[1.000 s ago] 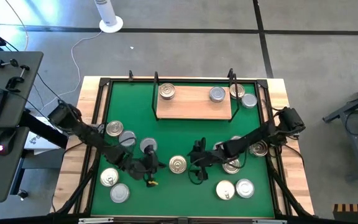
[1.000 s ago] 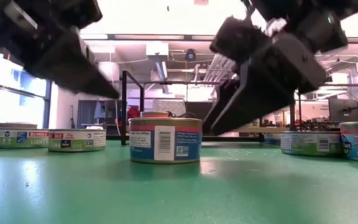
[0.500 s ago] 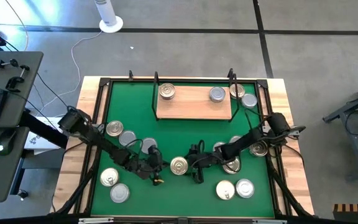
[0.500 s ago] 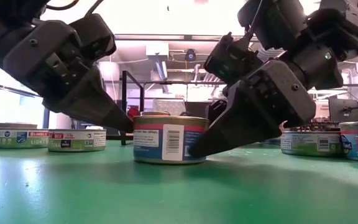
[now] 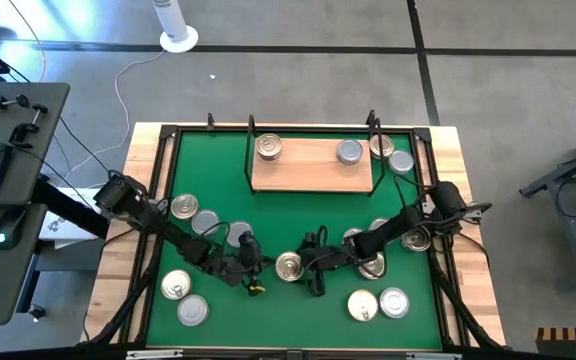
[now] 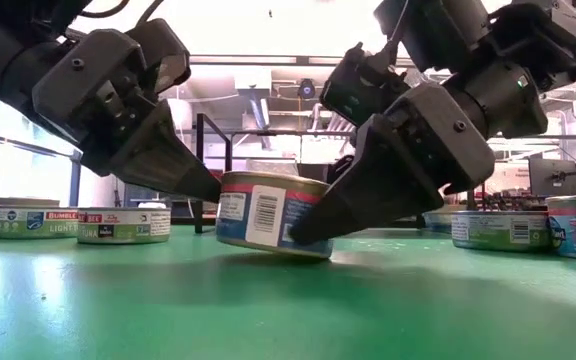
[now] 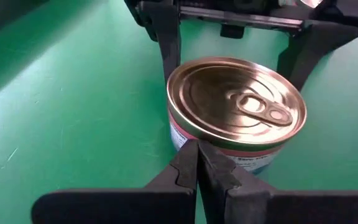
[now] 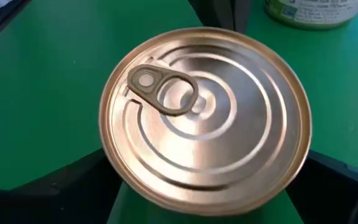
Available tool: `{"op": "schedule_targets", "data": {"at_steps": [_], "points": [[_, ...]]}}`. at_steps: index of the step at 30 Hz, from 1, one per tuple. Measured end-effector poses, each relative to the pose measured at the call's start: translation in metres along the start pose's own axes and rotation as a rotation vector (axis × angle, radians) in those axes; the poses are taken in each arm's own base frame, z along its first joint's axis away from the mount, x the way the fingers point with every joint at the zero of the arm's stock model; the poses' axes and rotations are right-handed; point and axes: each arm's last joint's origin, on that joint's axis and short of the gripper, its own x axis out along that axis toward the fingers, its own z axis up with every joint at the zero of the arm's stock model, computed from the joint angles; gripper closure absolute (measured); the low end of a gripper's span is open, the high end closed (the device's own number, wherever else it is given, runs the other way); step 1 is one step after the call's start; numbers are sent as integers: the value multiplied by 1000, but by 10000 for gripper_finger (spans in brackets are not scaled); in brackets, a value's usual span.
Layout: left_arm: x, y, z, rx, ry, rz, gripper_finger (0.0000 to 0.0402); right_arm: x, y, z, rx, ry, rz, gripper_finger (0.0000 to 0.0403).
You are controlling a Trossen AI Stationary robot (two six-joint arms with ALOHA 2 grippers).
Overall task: Stack canned seafood by type on shelf
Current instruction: Put the blue/pink tuna can on the shelf
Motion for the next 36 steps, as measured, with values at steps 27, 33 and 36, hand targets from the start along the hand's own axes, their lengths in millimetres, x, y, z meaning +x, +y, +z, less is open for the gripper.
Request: {"op": "schedule_targets", "data": {"at_steps": [27, 33, 36], "points": [[-20, 1, 14, 21, 26, 6, 401, 0, 1, 4, 30, -27, -98, 57], [-40, 2, 19, 7, 73, 20, 401, -7, 4, 6, -10, -12, -179, 56], [-41, 1, 17, 7, 77, 17, 402, -11, 4, 10, -7, -9, -178, 56]]}}
